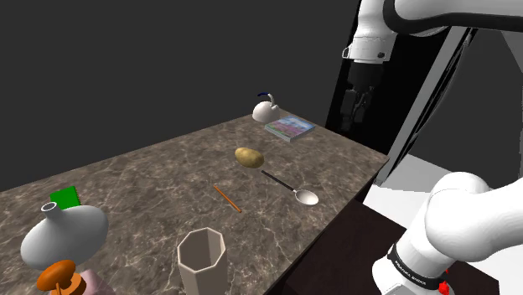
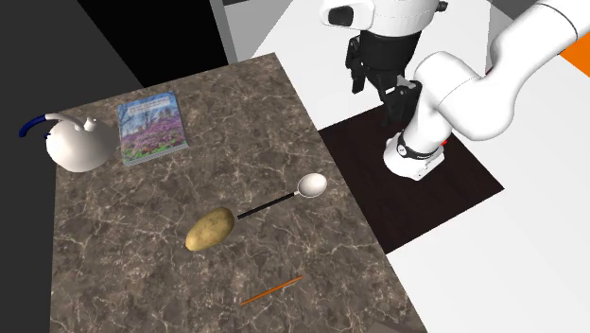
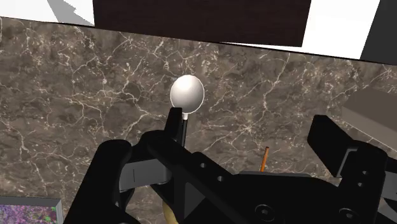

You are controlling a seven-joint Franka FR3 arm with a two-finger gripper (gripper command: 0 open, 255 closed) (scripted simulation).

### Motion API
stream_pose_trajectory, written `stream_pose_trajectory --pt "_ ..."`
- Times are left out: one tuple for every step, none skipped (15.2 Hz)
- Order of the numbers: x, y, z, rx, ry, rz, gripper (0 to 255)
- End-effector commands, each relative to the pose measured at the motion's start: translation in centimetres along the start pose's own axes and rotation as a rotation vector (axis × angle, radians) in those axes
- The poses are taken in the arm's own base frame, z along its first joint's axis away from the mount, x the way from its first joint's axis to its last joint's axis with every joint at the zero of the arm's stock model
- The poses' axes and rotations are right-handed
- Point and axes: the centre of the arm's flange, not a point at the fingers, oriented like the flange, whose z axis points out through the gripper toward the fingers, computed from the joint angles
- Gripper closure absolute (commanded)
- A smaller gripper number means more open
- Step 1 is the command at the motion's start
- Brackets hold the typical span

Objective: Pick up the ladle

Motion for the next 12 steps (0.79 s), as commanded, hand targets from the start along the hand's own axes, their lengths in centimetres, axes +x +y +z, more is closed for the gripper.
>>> stream_pose_trajectory --pt "0.0 0.0 0.0 0.0 0.0 0.0 0" --pt "0.5 0.2 1.1 0.001 0.007 0.002 0" --pt "1.1 0.4 2.3 0.002 0.015 0.005 0" --pt "1.6 0.6 3.4 0.003 0.022 0.007 0" --pt "2.2 0.8 4.5 0.004 0.03 0.01 0" --pt "2.7 1.0 5.7 0.005 0.037 0.012 0" --pt "3.3 1.2 6.8 0.005 0.045 0.015 0" --pt "3.9 1.4 7.9 0.006 0.052 0.017 0" --pt "4.4 1.6 9.0 0.007 0.06 0.02 0" --pt "5.0 1.8 10.1 0.008 0.067 0.022 0" --pt "5.6 2.0 11.2 0.009 0.075 0.024 0" --pt "6.2 2.2 12.3 0.01 0.082 0.027 0"
